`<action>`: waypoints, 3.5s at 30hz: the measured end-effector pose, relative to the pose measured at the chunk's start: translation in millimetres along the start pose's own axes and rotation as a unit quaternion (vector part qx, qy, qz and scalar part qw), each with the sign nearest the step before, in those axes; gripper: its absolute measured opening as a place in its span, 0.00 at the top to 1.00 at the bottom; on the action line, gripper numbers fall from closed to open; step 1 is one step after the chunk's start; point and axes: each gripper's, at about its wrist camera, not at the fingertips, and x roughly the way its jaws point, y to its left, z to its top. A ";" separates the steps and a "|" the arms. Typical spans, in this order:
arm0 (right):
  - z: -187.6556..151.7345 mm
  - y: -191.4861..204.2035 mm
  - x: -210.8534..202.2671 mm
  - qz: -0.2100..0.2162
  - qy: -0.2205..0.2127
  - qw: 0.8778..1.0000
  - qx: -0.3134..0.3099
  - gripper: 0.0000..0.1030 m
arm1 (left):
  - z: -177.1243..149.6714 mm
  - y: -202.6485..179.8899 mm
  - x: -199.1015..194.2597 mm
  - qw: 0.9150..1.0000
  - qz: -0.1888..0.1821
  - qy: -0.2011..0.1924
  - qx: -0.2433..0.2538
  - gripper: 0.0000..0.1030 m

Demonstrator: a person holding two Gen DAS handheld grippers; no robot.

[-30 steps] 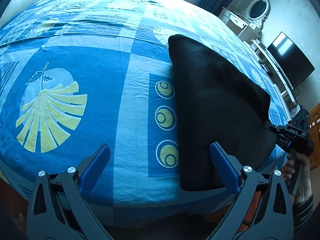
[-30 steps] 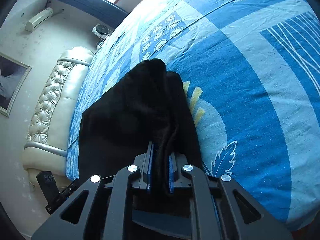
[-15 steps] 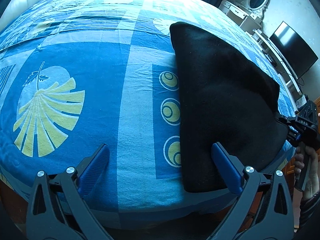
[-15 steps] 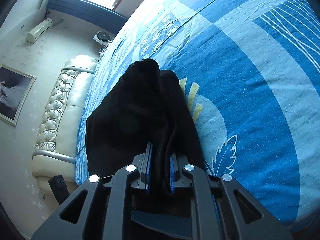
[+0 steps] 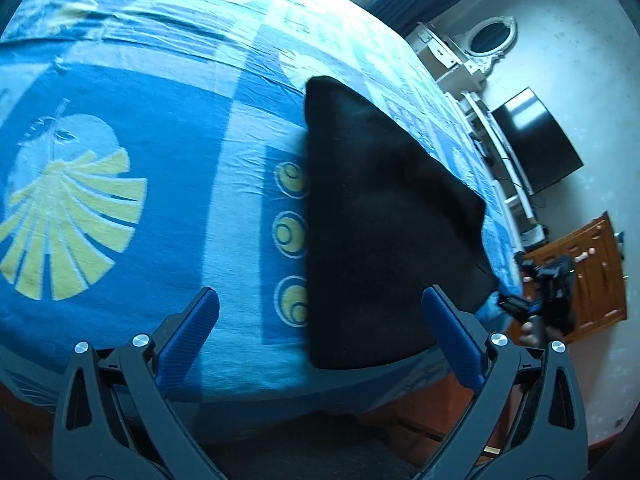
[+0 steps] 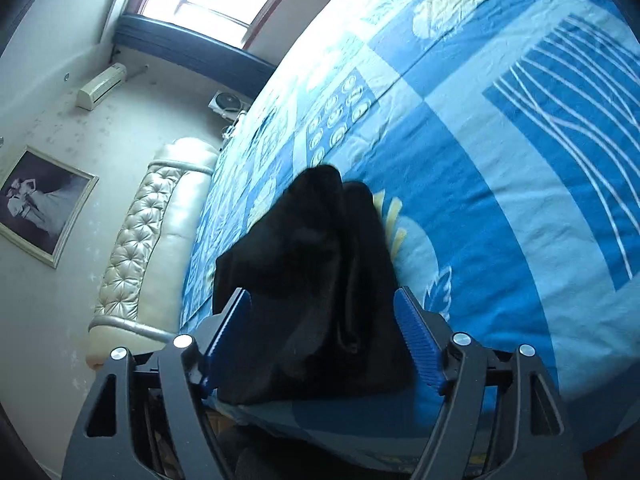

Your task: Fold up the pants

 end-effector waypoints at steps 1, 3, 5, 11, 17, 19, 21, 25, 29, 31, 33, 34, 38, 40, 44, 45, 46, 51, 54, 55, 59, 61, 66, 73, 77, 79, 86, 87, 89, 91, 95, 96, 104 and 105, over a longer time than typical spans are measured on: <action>-2.9 -4.0 2.3 0.000 0.008 1.000 0.005 0.27 | 0.8 0.0 5.1 1.000 -0.013 0.005 -0.003 0.02; -7.6 -10.0 8.1 0.011 0.021 1.000 0.013 0.27 | 1.7 -3.7 15.6 0.999 -0.031 0.016 -0.004 0.02; -10.4 -14.8 15.5 0.022 0.031 0.999 0.024 0.25 | 2.3 -6.8 28.6 0.999 -0.042 0.029 -0.011 0.02; -12.9 -11.6 33.7 0.026 0.060 0.998 -0.004 0.19 | 5.9 -9.9 57.4 0.996 -0.066 0.055 -0.024 0.02; -10.8 -5.0 46.1 0.018 0.095 0.995 -0.036 0.15 | 7.0 -14.8 69.1 0.996 -0.067 0.054 -0.025 0.03; -6.2 -6.5 47.4 0.014 0.096 0.995 -0.011 0.16 | 7.5 -17.2 70.2 0.997 -0.055 0.054 -0.020 0.15; -6.6 -3.6 49.0 0.016 0.091 0.996 -0.003 0.24 | 7.6 -19.3 70.5 0.997 -0.040 0.060 -0.005 0.34; -11.2 11.8 62.1 -0.013 0.107 0.993 -0.046 0.41 | 9.7 -24.7 69.1 0.998 -0.026 0.062 0.016 0.54; -14.3 25.9 63.1 -0.023 0.095 0.993 -0.063 0.49 | 12.8 -27.5 61.0 0.998 -0.009 0.051 0.041 0.60; -17.9 30.8 65.8 -0.021 0.093 0.993 -0.065 0.50 | 14.1 -26.8 55.6 0.998 0.006 0.046 0.051 0.61; -23.1 40.4 73.3 -0.019 0.092 0.993 -0.068 0.51 | 15.4 -22.5 49.7 0.998 0.014 0.041 0.054 0.62; -24.2 40.5 77.1 -0.016 0.093 0.993 -0.069 0.51 | 16.9 -19.3 45.6 0.998 0.019 0.039 0.054 0.62; -29.6 45.4 93.4 -0.004 0.107 0.991 -0.077 0.51 | 19.3 -6.1 27.0 0.997 0.042 0.030 0.060 0.62; -35.4 54.5 106.2 0.002 0.117 0.990 -0.083 0.51 | 19.6 3.8 14.9 0.996 0.057 0.025 0.060 0.62; -47.7 72.6 130.9 0.013 0.135 0.986 -0.094 0.51 | 18.8 23.2 -9.4 0.996 0.078 0.012 0.047 0.62; -51.2 77.5 137.2 0.016 0.140 0.985 -0.096 0.51 | 18.0 30.0 -16.7 0.996 0.082 0.009 0.045 0.62; -54.7 83.2 143.3 0.017 0.143 0.985 -0.098 0.51 | 16.9 34.7 -21.9 0.996 0.085 0.006 0.042 0.62; -69.8 103.1 165.2 0.024 0.161 0.981 -0.109 0.51 | 11.6 58.6 -44.9 0.995 0.098 -0.005 0.028 0.62; -75.7 107.5 171.0 0.022 0.166 0.980 -0.110 0.51 | 10.5 66.8 -49.9 0.995 0.095 -0.009 0.022 0.62; -77.4 107.4 171.8 0.020 0.166 0.980 -0.110 0.51 | 10.2 69.1 -49.9 0.996 0.091 -0.009 0.018 0.62; -79.2 101.1 173.8 0.023 0.163 0.982 -0.095 0.51 | 8.7 75.4 -50.8 0.996 0.086 -0.011 0.022 0.61; -81.1 98.9 174.2 0.023 0.160 0.982 -0.093 0.51 | 8.0 75.5 -49.8 0.996 0.086 -0.013 0.027 0.60; -82.5 95.5 172.5 0.024 0.157 0.983 -0.090 0.51 | 6.2 79.1 -49.6 0.997 0.079 -0.014 0.023 0.59; -81.1 93.6 171.8 0.027 0.155 0.983 -0.089 0.51 | 4.8 80.0 -49.3 0.997 0.079 -0.014 0.024 0.59; -79.3 92.5 170.5 0.029 0.152 0.984 -0.088 0.51 | 4.8 80.4 -49.1 0.997 0.079 -0.015 0.024 0.59; -78.9 90.6 168.3 0.030 0.151 0.984 -0.088 0.51 | 4.7 80.4 -49.0 0.996 0.079 -0.014 0.024 0.58; -74.7 89.9 150.5 0.035 0.142 0.984 -0.103 0.36 | 1.3 83.4 -66.6 0.998 0.042 -0.035 0.037 0.47; -72.6 91.7 145.4 0.026 0.141 0.983 -0.114 0.33 | 0.3 83.9 -73.4 0.998 0.033 -0.043 0.038 0.37; -63.9 95.5 132.8 0.007 0.128 0.982 -0.135 0.32 | 2.6 85.6 -92.0 0.997 0.009 -0.069 0.044 0.30; -48.2 97.3 120.8 0.007 0.104 0.985 -0.141 0.28 | 10.6 88.1 -99.8 0.996 -0.003 -0.080 0.046 0.22; -18.4 95.4 133.9 0.019 0.097 0.987 -0.123 0.23 | 38.8 96.2 -87.3 0.996 -0.025 -0.079 0.044 0.18; -11.0 94.4 144.0 0.027 0.105 0.987 -0.117 0.23 | 45.3 97.6 -82.6 0.996 -0.028 -0.075 0.039 0.18; 22.1 90.9 208.7 0.046 0.130 0.987 -0.084 0.23 | 95.5 123.2 -22.8 0.999 -0.046 -0.026 -0.011 0.17; 23.9 92.7 213.3 0.049 0.130 0.987 -0.085 0.22 | 98.5 125.2 -17.3 0.999 -0.048 -0.020 -0.015 0.17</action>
